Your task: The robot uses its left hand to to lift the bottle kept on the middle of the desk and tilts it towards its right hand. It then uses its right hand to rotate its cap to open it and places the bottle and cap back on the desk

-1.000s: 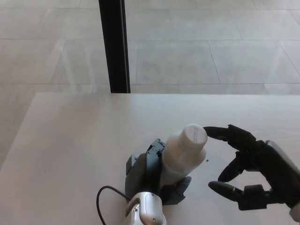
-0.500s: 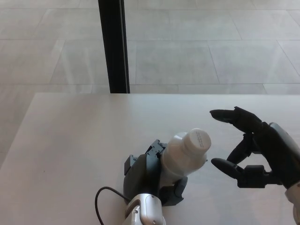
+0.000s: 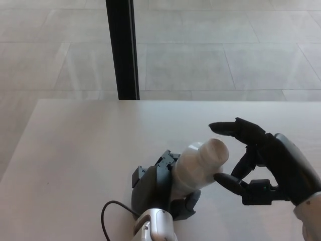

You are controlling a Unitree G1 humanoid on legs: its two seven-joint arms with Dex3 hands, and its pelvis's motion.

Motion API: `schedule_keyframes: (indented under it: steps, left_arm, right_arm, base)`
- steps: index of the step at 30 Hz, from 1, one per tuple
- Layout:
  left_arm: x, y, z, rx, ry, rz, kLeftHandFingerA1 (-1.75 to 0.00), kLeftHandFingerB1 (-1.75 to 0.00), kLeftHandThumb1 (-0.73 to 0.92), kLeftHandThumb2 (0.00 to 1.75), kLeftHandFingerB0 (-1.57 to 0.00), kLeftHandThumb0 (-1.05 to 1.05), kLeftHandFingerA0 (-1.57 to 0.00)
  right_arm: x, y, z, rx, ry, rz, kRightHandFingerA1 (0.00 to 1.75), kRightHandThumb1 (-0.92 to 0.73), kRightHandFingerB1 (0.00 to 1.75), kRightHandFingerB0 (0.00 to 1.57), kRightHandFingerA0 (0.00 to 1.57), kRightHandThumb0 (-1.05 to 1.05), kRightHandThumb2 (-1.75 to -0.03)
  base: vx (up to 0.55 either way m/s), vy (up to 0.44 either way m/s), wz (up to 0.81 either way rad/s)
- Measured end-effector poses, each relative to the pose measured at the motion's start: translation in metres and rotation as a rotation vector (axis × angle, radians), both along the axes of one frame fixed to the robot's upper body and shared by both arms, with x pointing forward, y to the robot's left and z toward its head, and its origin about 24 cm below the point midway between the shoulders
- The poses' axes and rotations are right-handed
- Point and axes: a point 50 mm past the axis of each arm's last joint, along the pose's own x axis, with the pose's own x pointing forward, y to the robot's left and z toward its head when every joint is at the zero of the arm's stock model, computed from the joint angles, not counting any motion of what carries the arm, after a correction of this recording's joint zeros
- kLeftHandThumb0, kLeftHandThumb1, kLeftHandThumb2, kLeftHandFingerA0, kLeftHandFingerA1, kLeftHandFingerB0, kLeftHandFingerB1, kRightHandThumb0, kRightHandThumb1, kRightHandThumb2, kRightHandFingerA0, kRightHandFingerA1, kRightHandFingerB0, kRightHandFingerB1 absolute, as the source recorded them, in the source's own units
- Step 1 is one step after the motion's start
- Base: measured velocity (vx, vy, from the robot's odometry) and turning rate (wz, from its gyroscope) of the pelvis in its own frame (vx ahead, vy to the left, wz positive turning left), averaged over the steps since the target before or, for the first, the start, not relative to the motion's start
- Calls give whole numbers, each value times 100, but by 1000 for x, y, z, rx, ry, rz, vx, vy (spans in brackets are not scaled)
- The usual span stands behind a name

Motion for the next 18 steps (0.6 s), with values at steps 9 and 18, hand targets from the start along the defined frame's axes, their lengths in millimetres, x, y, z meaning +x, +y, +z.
schedule_keyframes:
  steps: [9,18]
  left_arm:
    - [-2,2,-3,11,-25,1,-144,-78,74,80,-55,-5,-69]
    - [-1,6,-5,14,-22,23,-126,-71,78,74,-50,-5,-78]
  right_arm:
    - [-2,7,-1,-32,-8,25,109,-64,42,42,96,-65,-60]
    - [0,1,1,-29,-16,-5,134,-77,46,51,109,-45,-63]
  base:
    - [0,0,0]
    - [0,0,0]
